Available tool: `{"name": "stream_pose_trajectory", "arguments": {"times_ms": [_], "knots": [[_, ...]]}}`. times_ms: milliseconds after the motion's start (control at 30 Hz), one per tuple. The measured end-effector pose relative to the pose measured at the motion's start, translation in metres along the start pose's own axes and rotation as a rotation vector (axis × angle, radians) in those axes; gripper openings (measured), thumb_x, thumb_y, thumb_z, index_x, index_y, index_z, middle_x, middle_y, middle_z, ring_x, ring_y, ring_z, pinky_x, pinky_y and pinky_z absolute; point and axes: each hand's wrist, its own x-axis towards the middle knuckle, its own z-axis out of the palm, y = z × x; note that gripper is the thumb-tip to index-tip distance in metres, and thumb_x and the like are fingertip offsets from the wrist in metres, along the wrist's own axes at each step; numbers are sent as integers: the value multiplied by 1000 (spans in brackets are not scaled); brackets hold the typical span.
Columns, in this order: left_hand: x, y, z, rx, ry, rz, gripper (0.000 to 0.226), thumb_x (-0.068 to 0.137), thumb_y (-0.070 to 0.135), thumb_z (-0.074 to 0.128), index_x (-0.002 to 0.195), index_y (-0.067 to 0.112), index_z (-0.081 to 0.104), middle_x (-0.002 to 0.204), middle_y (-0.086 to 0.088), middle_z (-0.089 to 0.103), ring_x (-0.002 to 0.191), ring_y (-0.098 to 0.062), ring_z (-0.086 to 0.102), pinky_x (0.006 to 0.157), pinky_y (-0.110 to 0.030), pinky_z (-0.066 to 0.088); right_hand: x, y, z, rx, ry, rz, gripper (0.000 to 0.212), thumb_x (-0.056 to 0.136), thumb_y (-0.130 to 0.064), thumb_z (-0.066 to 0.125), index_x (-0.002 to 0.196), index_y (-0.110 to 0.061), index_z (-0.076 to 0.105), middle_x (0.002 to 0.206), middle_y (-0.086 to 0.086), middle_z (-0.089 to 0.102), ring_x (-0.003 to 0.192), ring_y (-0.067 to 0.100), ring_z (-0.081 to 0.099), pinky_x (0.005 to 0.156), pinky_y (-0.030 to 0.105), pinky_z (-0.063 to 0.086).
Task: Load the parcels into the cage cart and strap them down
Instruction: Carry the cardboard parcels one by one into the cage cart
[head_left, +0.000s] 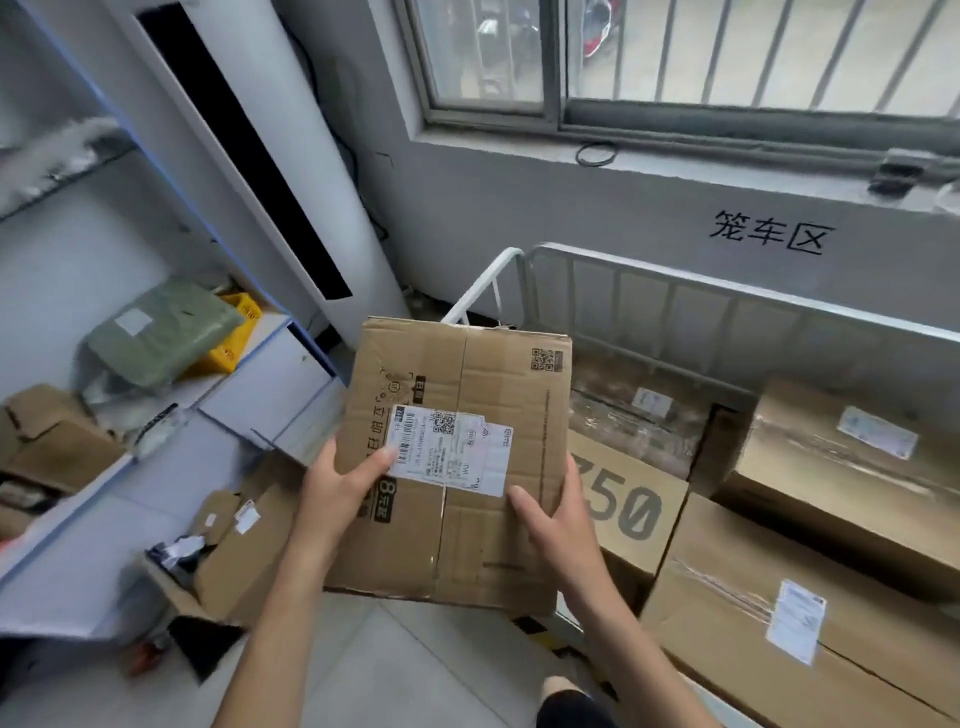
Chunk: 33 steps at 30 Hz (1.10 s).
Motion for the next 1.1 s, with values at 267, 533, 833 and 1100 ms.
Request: {"name": "stream_pose_trajectory", "arguments": {"times_ms": [267,533,833,1100], "knots": [[157,-17,48,110,-179,-43,48,82,42,80,125,32,61,110,9,75,103,-12,71,88,-40,56,120,37,28,63,174,109,66,86,-32,69,142,-43,35,131,-23,55,115,-9,55,105,34,47],[284,-81,96,353,-255,-135,70,72,61,74,132,29,57,118,6,68,111,-18,64,98,-48,52,218,111,54,47,244,331,69,88,-25,71,146,-35,34,130,-28,51,113,-18,50,103,20,41],[379,-206,145,415,-348,-307,48,88,36,74,131,25,56,116,5,69,110,-19,65,97,-47,51,296,222,79,12,308,572,65,84,-24,71,139,-39,39,124,-23,57,112,-7,56,101,23,46],[455,-307,186,440,-450,-444,58,89,31,75,138,23,46,118,6,64,113,-22,63,100,-51,50,356,315,100,-90,354,712,71,89,-18,65,150,-25,30,144,-9,50,131,10,49,113,36,39]]}}
